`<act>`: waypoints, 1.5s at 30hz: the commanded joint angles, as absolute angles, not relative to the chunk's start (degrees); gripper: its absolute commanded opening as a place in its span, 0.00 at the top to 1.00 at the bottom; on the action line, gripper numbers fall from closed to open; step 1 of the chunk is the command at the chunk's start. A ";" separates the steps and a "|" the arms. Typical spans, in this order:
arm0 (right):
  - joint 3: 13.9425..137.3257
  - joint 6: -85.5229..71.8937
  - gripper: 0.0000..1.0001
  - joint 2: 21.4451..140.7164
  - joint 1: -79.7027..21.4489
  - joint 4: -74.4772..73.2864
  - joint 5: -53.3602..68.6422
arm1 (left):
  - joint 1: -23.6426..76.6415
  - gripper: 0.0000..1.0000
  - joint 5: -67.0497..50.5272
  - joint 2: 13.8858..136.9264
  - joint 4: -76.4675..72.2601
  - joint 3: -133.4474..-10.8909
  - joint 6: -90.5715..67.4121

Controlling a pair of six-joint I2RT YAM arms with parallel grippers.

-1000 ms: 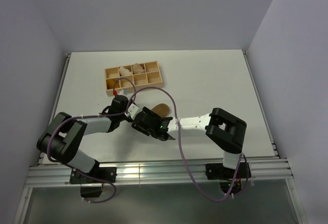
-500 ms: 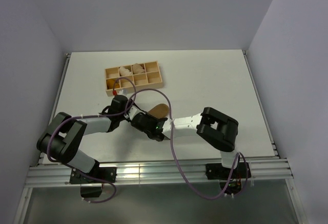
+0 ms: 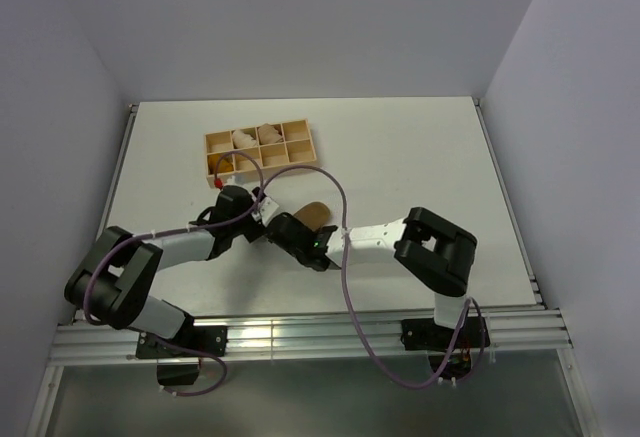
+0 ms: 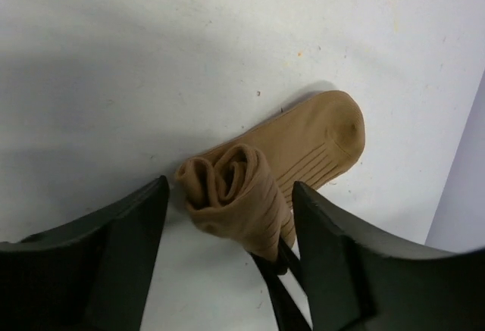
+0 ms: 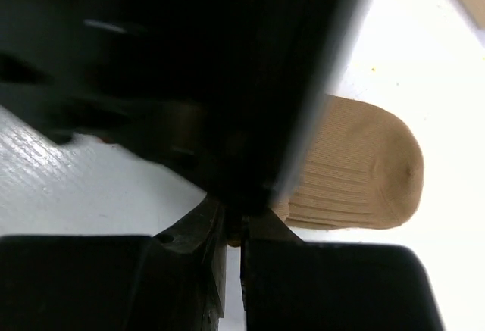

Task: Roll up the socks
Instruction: Roll the sock at the center of the board.

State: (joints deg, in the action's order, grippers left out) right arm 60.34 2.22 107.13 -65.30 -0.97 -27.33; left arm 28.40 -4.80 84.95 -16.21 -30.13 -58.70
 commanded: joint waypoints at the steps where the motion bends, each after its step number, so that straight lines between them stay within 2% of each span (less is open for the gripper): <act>1: 55.29 -5.62 1.00 107.06 -62.15 -2.38 -12.67 | 28.92 0.26 -0.45 81.92 -13.01 -29.62 -60.29; 3: 53.10 -7.37 1.00 105.22 -60.21 -0.80 -6.55 | 28.83 0.22 -0.26 80.52 -12.57 -29.44 -60.91; 6: 50.81 -9.84 1.00 103.36 -55.38 2.28 -0.19 | 28.74 0.21 1.93 78.84 -11.60 -29.09 -61.87; 7: 50.37 -10.54 1.00 103.10 -53.98 3.33 5.39 | 28.57 0.21 2.28 78.49 -11.51 -28.92 -62.40; 13: 47.11 -16.52 1.00 103.44 -43.43 9.74 22.99 | 28.21 0.21 2.02 76.99 -12.83 -27.86 -61.88; 20: 42.90 -25.56 1.00 106.08 -36.22 18.71 34.35 | 28.21 0.25 -1.58 78.66 -17.75 -27.07 -60.56; 37: 37.89 -43.14 1.00 114.52 -30.59 36.64 46.40 | 30.32 0.32 -4.92 86.48 -24.61 -29.18 -59.50; 45: 36.65 -44.73 1.00 115.93 -29.09 38.93 46.41 | 32.17 0.35 -6.68 88.33 -26.72 -28.92 -59.77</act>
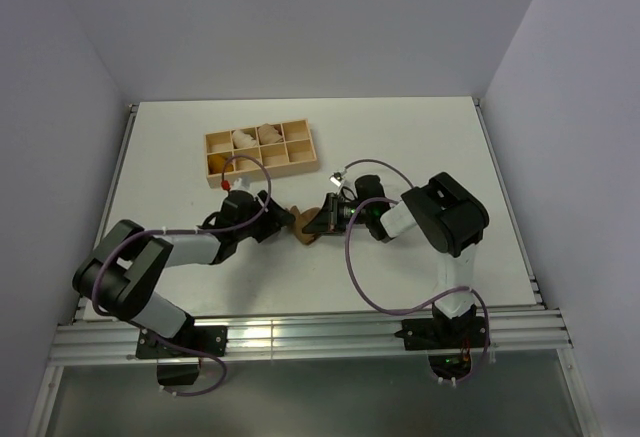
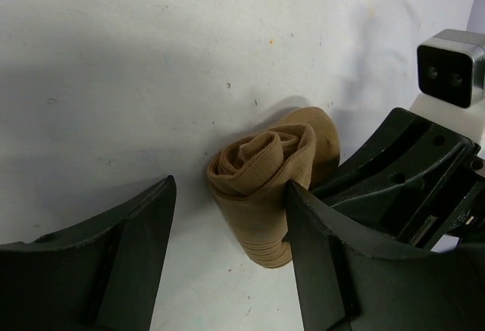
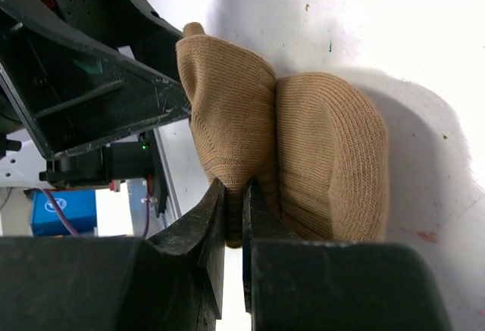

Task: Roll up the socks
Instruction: Roll the sock at the center of the board.

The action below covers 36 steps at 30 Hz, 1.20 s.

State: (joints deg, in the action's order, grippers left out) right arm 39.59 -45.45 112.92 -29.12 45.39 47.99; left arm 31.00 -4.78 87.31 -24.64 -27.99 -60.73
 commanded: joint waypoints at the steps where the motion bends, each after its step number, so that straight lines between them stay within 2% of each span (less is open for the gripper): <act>1: 36.48 -45.35 1.00 116.28 -29.00 39.20 46.41 | 32.78 0.35 -6.77 88.77 -26.81 -29.18 -59.77; 10: 36.65 -44.74 1.00 116.63 -28.92 38.50 46.58 | 34.63 0.40 -5.28 92.98 -26.19 -31.02 -59.15; 16: 37.18 -43.16 1.00 116.10 -29.00 36.57 45.97 | 34.63 0.55 -5.27 94.48 -26.10 -31.29 -59.06; 19: 36.91 -42.19 0.97 114.79 -29.00 36.48 45.44 | 34.72 0.66 -4.75 94.31 -25.49 -31.20 -58.89; 22: 36.65 -39.04 0.86 110.50 -29.00 33.23 43.08 | 34.72 0.81 -4.13 93.69 -24.44 -31.46 -58.45; 23: 36.56 -37.89 0.79 109.00 -29.00 32.09 42.02 | 34.72 0.83 -4.04 93.60 -24.17 -31.55 -58.27; 26: 36.56 -32.62 0.66 101.64 -29.27 25.77 36.40 | 34.80 0.93 -3.69 93.17 -22.94 -31.99 -58.18; 28: 37.43 -28.05 0.61 97.49 -30.23 19.10 29.64 | 35.24 0.97 -2.99 92.81 -21.54 -32.69 -57.83; 33: 40.16 -20.50 0.49 85.46 -36.37 5.49 9.97 | 36.12 0.98 -1.93 92.72 -19.51 -34.19 -56.87; 34: 41.56 -19.43 0.48 84.39 -39.95 3.88 3.32 | 36.21 0.98 -1.76 92.64 -19.08 -34.19 -56.78; 36: 43.15 -17.24 0.45 83.24 -43.66 -0.59 -2.61 | 36.47 0.98 -1.50 92.72 -18.55 -34.54 -56.52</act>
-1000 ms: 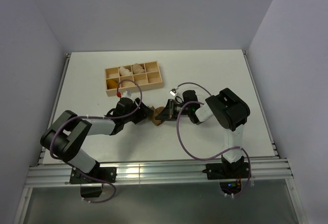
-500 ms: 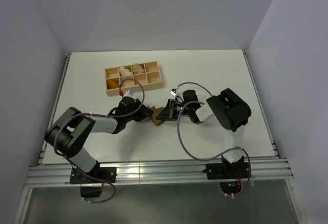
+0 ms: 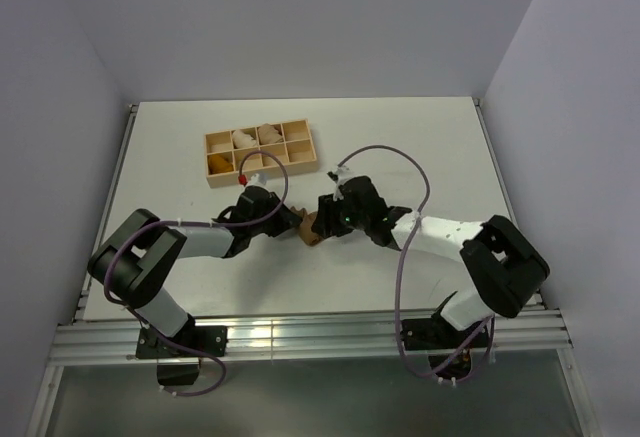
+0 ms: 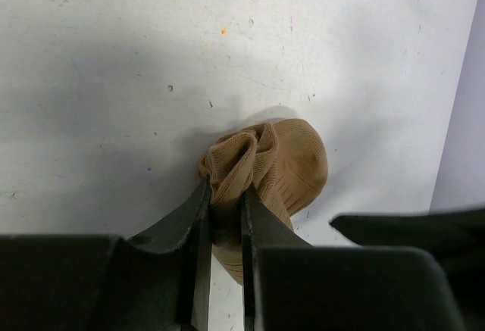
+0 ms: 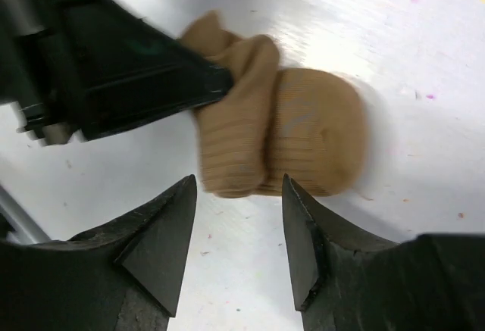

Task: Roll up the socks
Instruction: Roll the sock at the center of the board.

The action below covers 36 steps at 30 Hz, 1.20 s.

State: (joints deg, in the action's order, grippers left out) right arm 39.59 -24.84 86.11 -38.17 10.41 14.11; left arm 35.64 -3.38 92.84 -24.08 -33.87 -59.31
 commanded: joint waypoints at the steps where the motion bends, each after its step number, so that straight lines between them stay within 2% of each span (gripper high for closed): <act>1: 45.07 -16.62 0.43 83.32 -46.99 -2.01 -7.86 | 36.56 0.98 -1.49 92.64 -18.54 -34.63 -56.43; 11: 57.39 -10.64 0.37 94.65 -60.37 -11.16 -27.14 | 36.83 0.98 -1.84 92.64 -17.40 -35.51 -56.34; 18: 61.17 -8.53 0.37 102.30 -64.33 -11.43 -31.90 | 36.91 0.98 -1.84 92.29 -16.79 -35.68 -56.34; 24: 61.96 -6.95 0.41 106.52 -64.86 -10.64 -33.75 | 36.91 0.98 -2.37 92.29 -16.79 -35.68 -56.60; 30: 57.06 -8.35 0.41 101.61 -65.57 -5.28 -28.13 | 36.91 0.97 -2.37 92.64 -16.79 -35.68 -57.04; 36: 47.75 -7.56 0.41 93.44 -65.30 4.47 -28.47 | 36.91 0.98 -2.29 92.99 -16.79 -35.60 -56.95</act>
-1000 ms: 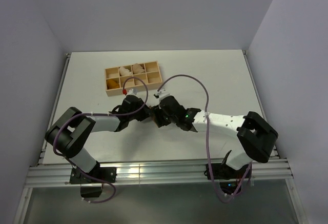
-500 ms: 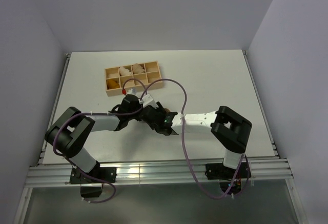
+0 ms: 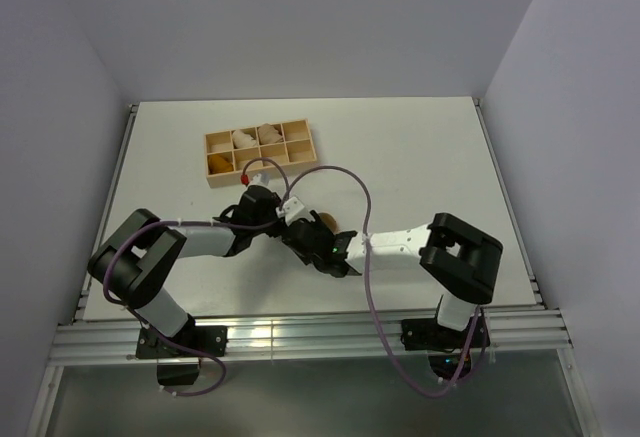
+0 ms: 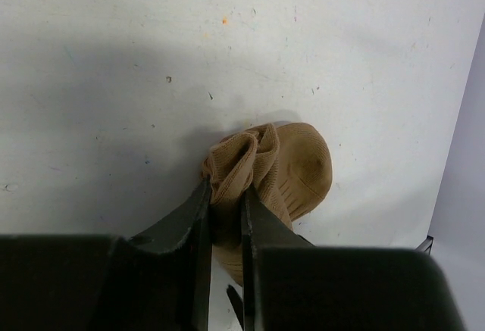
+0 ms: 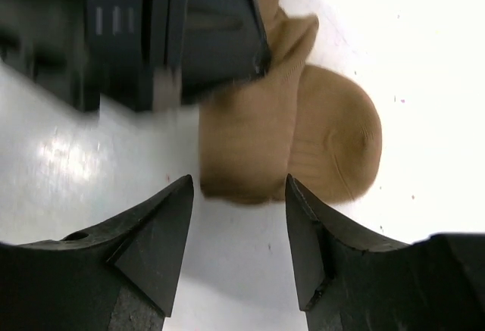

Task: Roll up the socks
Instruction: Roll the sock at the center of the board.

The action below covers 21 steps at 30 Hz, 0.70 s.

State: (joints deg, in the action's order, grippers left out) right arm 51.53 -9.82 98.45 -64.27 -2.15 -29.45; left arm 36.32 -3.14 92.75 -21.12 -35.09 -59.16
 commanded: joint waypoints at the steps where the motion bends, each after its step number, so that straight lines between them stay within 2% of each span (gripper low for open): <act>1: 46.42 -7.65 0.41 92.56 -65.30 5.96 -28.74 | 36.91 0.98 -2.29 93.08 -16.79 -35.51 -57.04; 5: 40.27 -9.40 0.35 87.37 -65.30 13.86 -30.85 | 36.91 0.98 -2.29 93.08 -16.70 -35.51 -57.04; 6: 37.56 -9.40 0.28 84.93 -65.22 15.80 -30.68 | 36.91 0.98 -2.20 92.99 -16.61 -35.68 -57.04; 11: 32.44 -5.38 0.26 80.86 -65.21 24.24 -28.48 | 36.91 0.98 -2.63 92.90 -16.26 -35.86 -57.13; 21: 35.50 4.56 0.27 86.65 -67.15 26.90 -29.00 | 36.91 0.98 -3.08 92.64 -14.15 -37.00 -56.87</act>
State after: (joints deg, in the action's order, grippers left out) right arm 32.84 -0.10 84.86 -65.89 24.01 -27.44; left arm 36.38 -3.16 92.77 -18.85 -36.32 -59.13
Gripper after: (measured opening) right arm 0.738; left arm 0.190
